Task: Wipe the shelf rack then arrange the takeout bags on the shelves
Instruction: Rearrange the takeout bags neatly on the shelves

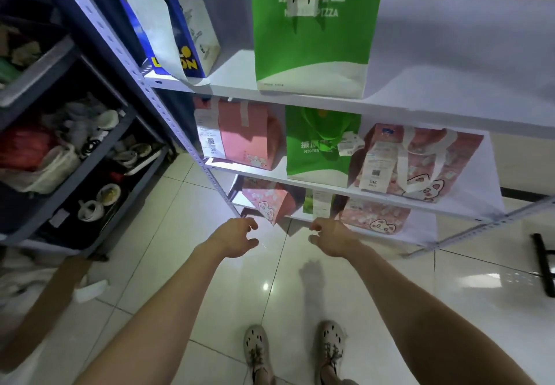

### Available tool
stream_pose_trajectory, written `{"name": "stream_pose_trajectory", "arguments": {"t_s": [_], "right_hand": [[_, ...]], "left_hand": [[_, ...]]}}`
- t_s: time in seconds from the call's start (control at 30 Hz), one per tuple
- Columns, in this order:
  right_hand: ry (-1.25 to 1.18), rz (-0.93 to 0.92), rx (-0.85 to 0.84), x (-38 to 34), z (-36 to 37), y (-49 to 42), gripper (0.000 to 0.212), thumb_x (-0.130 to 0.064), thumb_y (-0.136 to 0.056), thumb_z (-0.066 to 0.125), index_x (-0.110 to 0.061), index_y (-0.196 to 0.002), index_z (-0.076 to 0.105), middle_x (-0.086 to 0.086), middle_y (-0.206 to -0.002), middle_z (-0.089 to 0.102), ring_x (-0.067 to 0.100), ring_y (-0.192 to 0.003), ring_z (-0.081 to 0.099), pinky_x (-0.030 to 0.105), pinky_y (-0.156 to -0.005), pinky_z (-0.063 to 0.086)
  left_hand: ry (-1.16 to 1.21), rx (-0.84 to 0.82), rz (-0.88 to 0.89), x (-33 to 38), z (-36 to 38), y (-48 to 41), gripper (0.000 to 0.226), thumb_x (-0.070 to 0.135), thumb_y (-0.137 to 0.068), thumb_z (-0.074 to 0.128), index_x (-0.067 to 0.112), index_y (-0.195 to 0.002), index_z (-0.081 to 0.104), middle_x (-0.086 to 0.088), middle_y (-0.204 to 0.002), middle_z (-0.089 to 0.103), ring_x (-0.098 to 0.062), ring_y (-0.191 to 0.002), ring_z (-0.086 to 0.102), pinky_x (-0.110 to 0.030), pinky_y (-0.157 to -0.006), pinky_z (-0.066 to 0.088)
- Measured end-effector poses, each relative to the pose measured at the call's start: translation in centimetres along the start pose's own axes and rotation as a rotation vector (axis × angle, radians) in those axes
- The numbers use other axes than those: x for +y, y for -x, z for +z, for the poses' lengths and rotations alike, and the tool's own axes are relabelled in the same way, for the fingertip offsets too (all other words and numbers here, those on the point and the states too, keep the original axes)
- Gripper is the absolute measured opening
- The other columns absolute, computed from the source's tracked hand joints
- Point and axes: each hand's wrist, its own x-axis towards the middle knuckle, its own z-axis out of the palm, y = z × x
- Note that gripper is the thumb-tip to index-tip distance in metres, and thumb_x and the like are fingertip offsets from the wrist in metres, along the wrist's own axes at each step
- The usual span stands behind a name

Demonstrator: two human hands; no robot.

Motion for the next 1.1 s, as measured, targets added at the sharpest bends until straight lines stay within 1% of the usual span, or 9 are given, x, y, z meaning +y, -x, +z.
{"name": "stream_pose_trajectory", "arguments": {"t_s": [0.27,0.4,0.5,0.6,0.7,0.77,0.87,1.0,1.1], "right_hand": [[-0.037,0.027,0.009,-3.9,3.1,0.0,0.039,-0.034,-0.103,0.064,-0.018,-0.139,0.065,0.005,-0.144,0.064,0.025,-0.126,0.062,0.036,-0.108,0.049],[-0.081,0.052,0.026,-5.0,5.8,-1.2,0.04,-0.031,-0.102,0.064,-0.016,-0.14,0.064,0.006,-0.143,0.063,0.024,-0.125,0.063,0.033,-0.106,0.05],[-0.136,0.08,0.053,-5.2,9.3,-3.5,0.037,-0.027,-0.101,0.063,-0.015,-0.136,0.065,0.006,-0.137,0.067,0.023,-0.121,0.064,0.034,-0.104,0.051],[-0.208,0.114,0.074,-4.7,13.7,-7.2,0.035,-0.027,-0.102,0.063,-0.013,-0.133,0.066,0.007,-0.133,0.069,0.026,-0.12,0.065,0.036,-0.104,0.051],[-0.28,0.151,0.093,-3.7,18.1,-11.8,0.034,-0.025,-0.1,0.067,-0.013,-0.132,0.067,0.007,-0.131,0.071,0.026,-0.12,0.066,0.032,-0.103,0.049],[-0.315,0.171,0.128,-2.8,20.7,-15.2,0.036,-0.023,-0.098,0.07,-0.008,-0.131,0.068,0.01,-0.128,0.073,0.029,-0.118,0.068,0.033,-0.1,0.049],[-0.382,0.214,0.223,-1.6,24.1,-21.1,0.036,-0.026,-0.099,0.072,-0.005,-0.128,0.069,0.011,-0.126,0.075,0.031,-0.116,0.07,0.033,-0.098,0.05],[-0.496,0.323,0.372,0.0,27.1,-29.5,0.034,-0.031,-0.099,0.071,-0.007,-0.122,0.066,0.01,-0.123,0.074,0.032,-0.117,0.067,0.034,-0.098,0.049],[-0.449,0.318,0.433,0.7,28.5,-35.0,0.044,-0.039,-0.1,0.07,-0.006,-0.128,0.06,0.013,-0.127,0.07,0.035,-0.119,0.064,0.03,-0.089,0.044]], "left_hand": [[0.024,-0.021,0.027,-4.1,-1.2,0.0,0.05,0.037,-0.104,0.072,0.021,-0.15,0.06,-0.002,-0.144,0.067,-0.023,-0.125,0.068,-0.038,-0.106,0.054],[0.125,0.029,0.041,-6.2,-0.6,-1.7,0.045,0.032,-0.104,0.071,0.02,-0.146,0.062,-0.003,-0.137,0.07,-0.022,-0.116,0.07,-0.038,-0.103,0.056],[0.234,0.054,0.03,-8.7,1.2,-4.1,0.042,0.028,-0.104,0.071,0.019,-0.144,0.063,-0.001,-0.133,0.071,-0.022,-0.115,0.07,-0.036,-0.101,0.055],[0.402,0.059,-0.017,-12.1,4.1,-7.6,0.038,0.026,-0.101,0.075,0.021,-0.138,0.066,0.0,-0.126,0.072,-0.02,-0.109,0.072,-0.032,-0.087,0.057],[0.541,0.067,-0.068,-15.4,7.3,-11.9,0.032,0.024,-0.1,0.077,0.026,-0.131,0.069,0.003,-0.123,0.074,-0.016,-0.106,0.074,-0.027,-0.072,0.055],[0.633,0.066,-0.105,-17.2,9.7,-15.0,0.029,0.021,-0.1,0.077,0.025,-0.127,0.07,0.0,-0.12,0.075,-0.021,-0.106,0.075,-0.035,-0.078,0.061],[0.745,0.059,-0.166,-19.6,13.5,-19.3,0.024,0.015,-0.1,0.074,0.024,-0.122,0.072,-0.005,-0.114,0.076,-0.033,-0.108,0.075,-0.053,-0.099,0.062],[0.799,0.046,-0.184,-21.9,18.6,-24.3,0.021,0.015,-0.1,0.072,0.028,-0.116,0.073,-0.003,-0.113,0.078,-0.032,-0.107,0.076,-0.054,-0.103,0.061],[0.773,0.022,-0.196,-23.6,21.5,-27.4,0.022,0.015,-0.101,0.071,0.026,-0.12,0.073,-0.003,-0.114,0.077,-0.033,-0.108,0.076,-0.055,-0.102,0.061]]}}
